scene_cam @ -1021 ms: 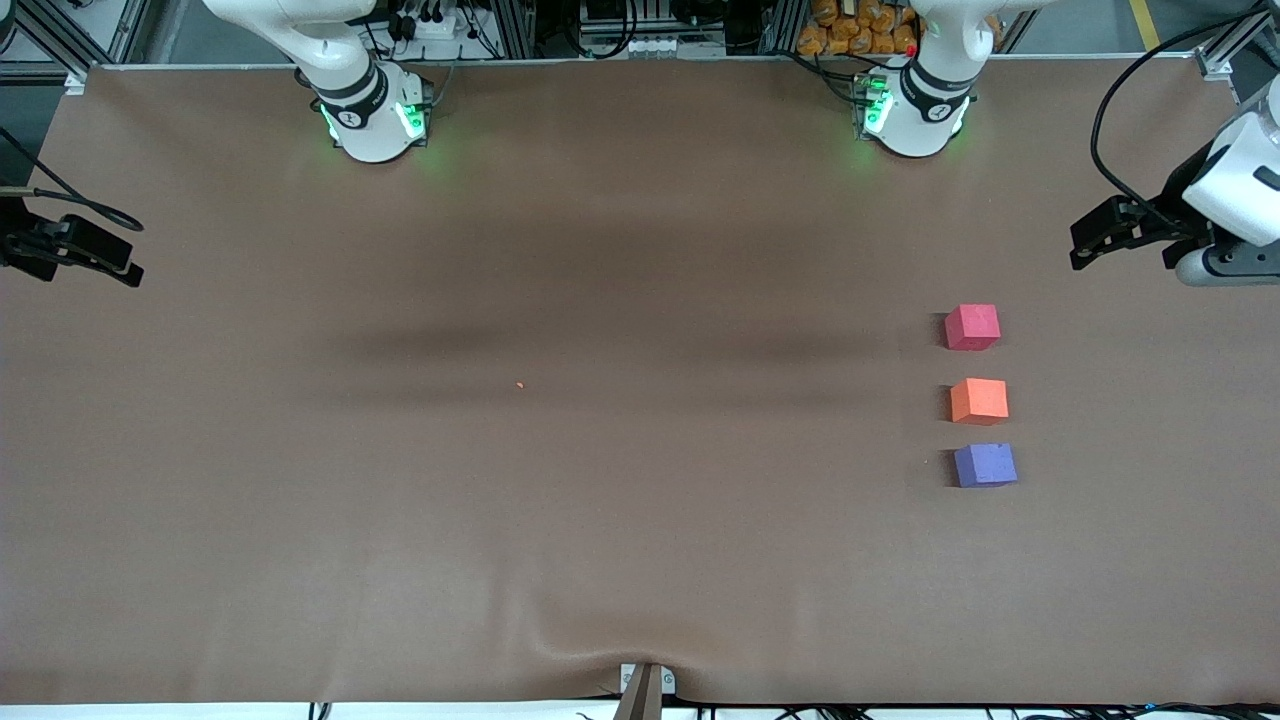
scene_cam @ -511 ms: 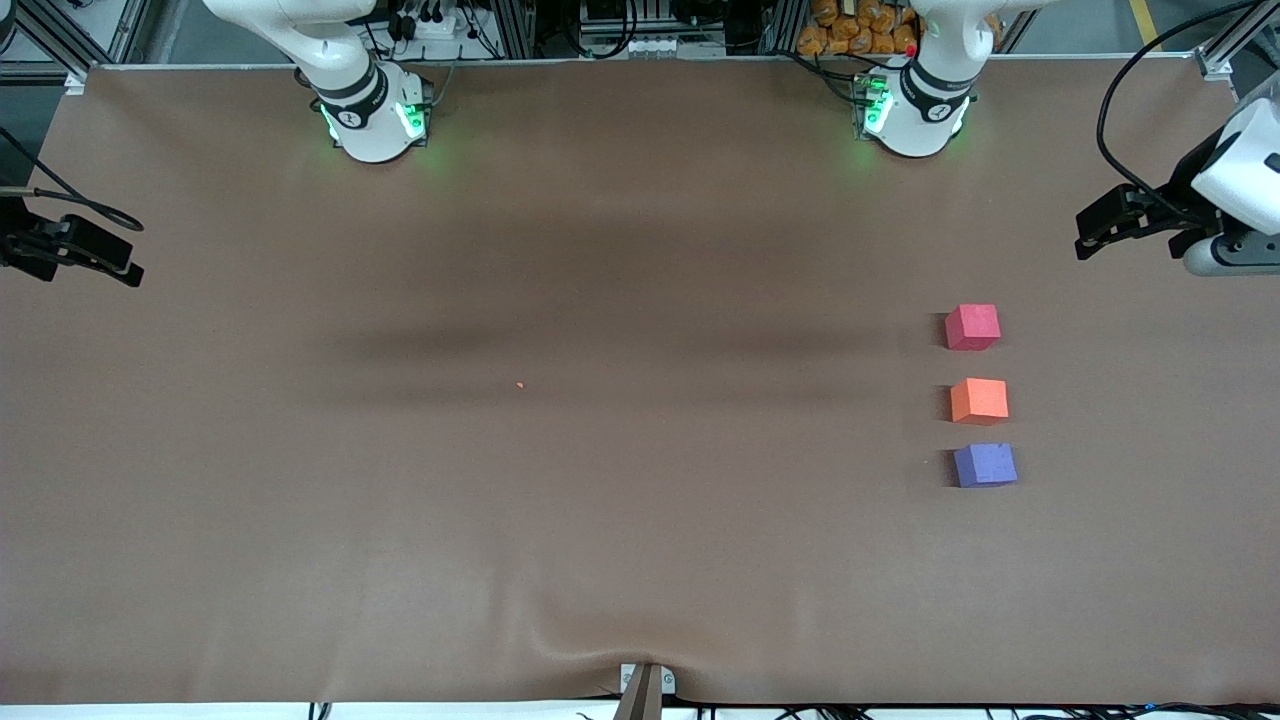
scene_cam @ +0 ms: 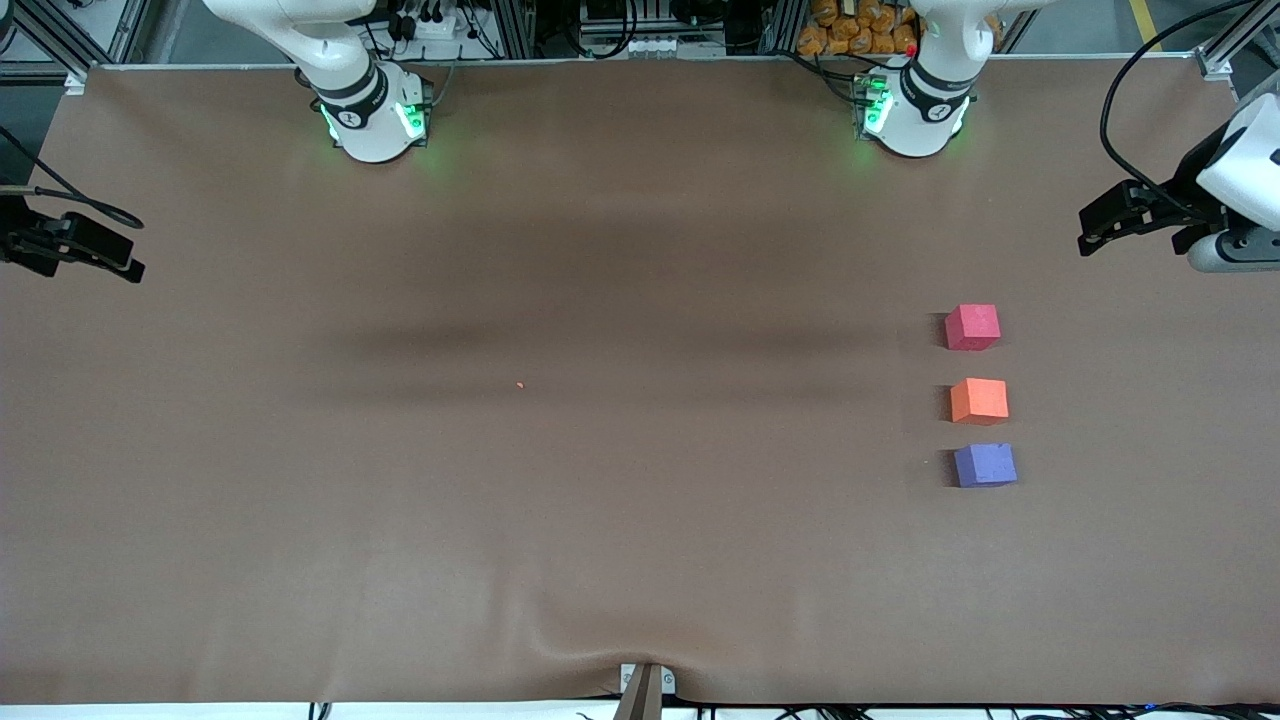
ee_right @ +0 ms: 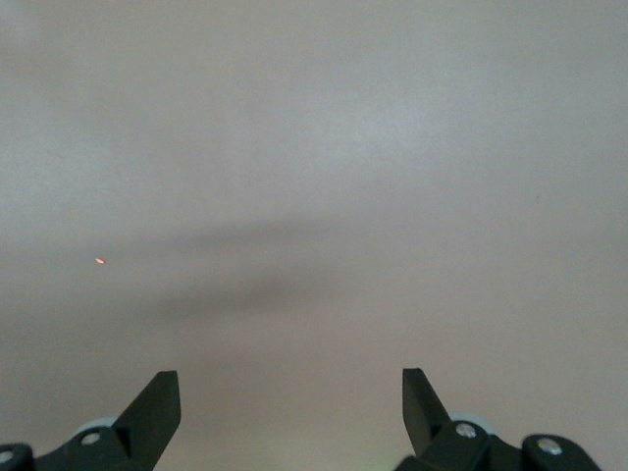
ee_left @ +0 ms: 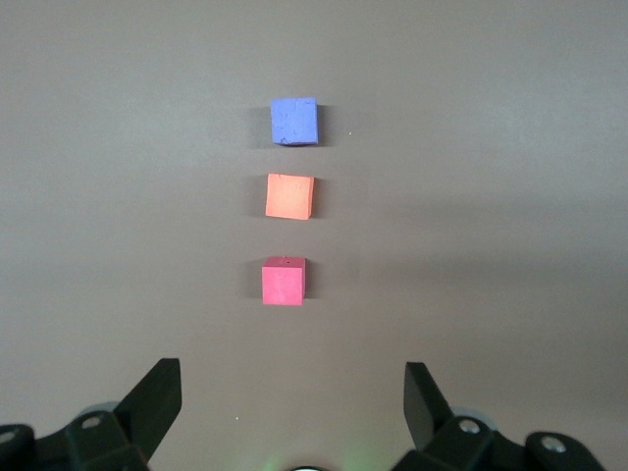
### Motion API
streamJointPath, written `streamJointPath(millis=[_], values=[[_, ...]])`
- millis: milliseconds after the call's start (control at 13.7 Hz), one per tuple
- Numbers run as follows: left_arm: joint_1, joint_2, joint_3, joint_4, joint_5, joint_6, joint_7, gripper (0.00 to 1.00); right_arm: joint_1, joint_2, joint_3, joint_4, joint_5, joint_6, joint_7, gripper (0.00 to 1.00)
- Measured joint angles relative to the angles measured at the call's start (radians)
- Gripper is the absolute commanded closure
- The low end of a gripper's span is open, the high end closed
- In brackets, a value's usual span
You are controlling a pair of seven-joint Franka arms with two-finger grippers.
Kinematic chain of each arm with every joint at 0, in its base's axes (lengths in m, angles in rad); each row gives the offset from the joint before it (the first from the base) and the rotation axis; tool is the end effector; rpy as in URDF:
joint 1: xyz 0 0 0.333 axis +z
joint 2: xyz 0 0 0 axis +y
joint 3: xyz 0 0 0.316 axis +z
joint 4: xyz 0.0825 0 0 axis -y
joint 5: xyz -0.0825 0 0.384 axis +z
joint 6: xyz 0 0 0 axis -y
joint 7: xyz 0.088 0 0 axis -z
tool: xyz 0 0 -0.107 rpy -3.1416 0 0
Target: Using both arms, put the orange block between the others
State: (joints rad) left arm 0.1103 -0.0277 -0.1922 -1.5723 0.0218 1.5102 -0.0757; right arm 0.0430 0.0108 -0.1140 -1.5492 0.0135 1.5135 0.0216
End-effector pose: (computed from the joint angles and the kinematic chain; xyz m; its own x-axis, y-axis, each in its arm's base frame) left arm 0.5381 -0.0433 0.6335 0.9995 -0.0046 -0.0327 -0.0056 -0.9995 -0.0296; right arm 0.5506 -0.0373 0.6238 0.9947 -0.0917 -0.0467 -0.0923 -0.9957 -0.0113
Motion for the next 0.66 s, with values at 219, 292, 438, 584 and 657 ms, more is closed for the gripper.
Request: streamJointPath(millis=[219,292,438,584,657], values=[[0.000,0.000,0.001,0.000,0.000,-0.005,0.000,0.00,0.000,0.000,-0.002,0.000,0.000,-0.019,0.000,0.00],[0.000,0.000,0.001,0.000,0.000,-0.006,0.000,0.00,-0.001,0.000,-0.003,0.000,0.000,-0.023,0.000,0.00],[0.000,0.000,0.001,0.000,0.000,-0.008,0.000,0.00,-0.002,0.000,-0.004,0.000,0.000,-0.025,0.000,0.00],[0.000,0.000,0.001,0.002,0.000,-0.014,0.000,0.00,-0.006,0.000,-0.006,0.000,0.000,-0.025,0.000,0.00],[0.000,0.000,0.001,0.003,0.000,-0.019,0.000,0.00,-0.009,0.000,-0.007,0.000,0.000,-0.025,0.000,0.00]])
